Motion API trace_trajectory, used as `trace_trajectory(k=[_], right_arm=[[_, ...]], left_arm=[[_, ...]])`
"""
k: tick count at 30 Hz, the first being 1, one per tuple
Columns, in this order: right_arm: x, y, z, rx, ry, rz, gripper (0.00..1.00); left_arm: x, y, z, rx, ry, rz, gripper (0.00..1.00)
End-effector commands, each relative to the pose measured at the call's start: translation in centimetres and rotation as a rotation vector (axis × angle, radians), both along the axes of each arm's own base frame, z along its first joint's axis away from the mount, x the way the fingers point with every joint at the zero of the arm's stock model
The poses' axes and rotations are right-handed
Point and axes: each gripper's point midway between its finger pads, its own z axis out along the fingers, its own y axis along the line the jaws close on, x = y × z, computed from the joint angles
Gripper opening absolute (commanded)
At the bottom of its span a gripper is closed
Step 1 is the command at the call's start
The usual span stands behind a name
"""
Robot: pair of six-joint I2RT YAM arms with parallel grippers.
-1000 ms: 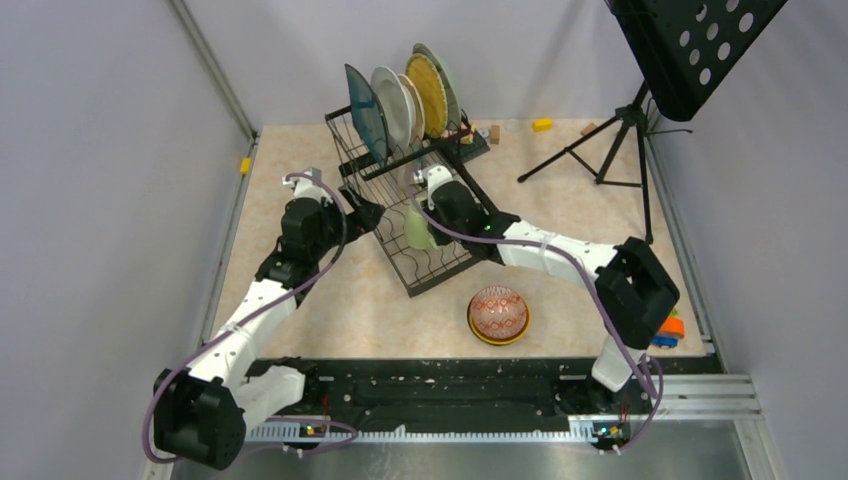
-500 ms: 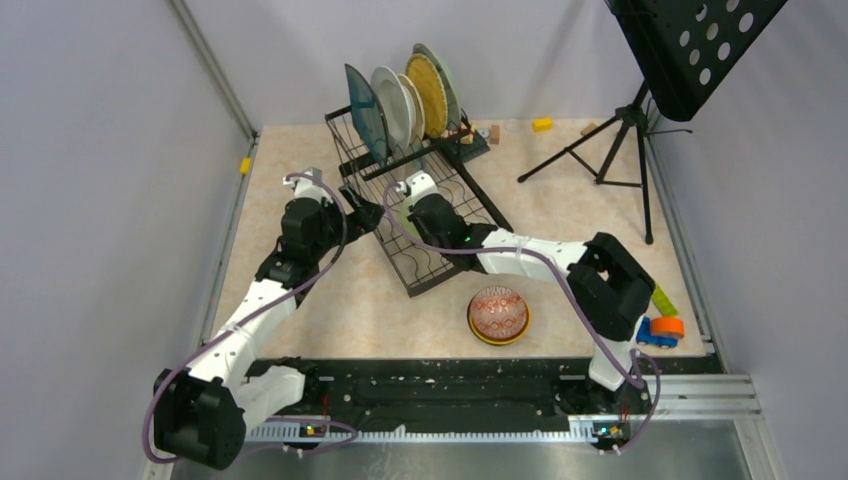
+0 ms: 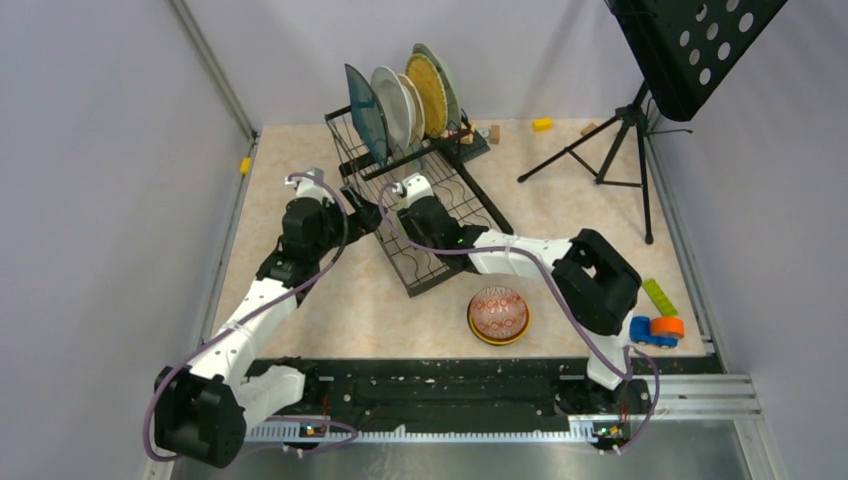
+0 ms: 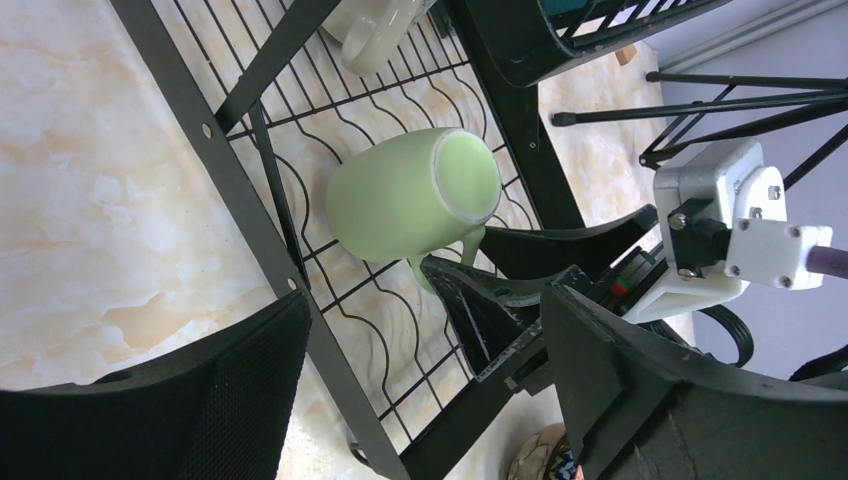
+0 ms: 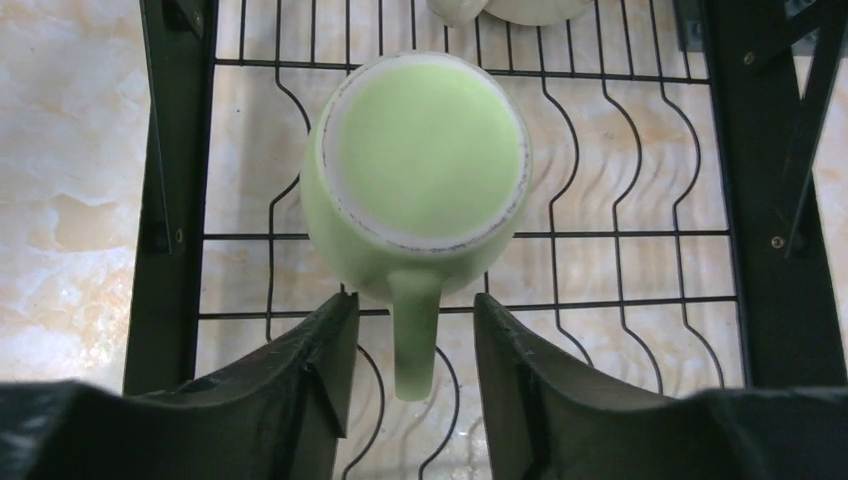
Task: Load the mixed dishes into the dish rack
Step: Turn the cup upside down in the dish rack.
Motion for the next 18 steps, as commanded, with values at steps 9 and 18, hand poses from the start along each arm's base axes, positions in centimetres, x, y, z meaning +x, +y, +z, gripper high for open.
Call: trace_trajectory(k=[9, 18], right_arm=[[-0.6, 2.6, 4.0, 0.129, 0.003, 0.041, 0.69], [-2.2, 0.9, 5.5, 0.244, 0.072, 0.035, 0.71]], left_arm=[[0.5, -0.4, 1.0, -0.022, -0.030, -0.012, 0.88], [0.4, -0.2, -0.4, 0.004, 0.008, -0.011, 0.83]])
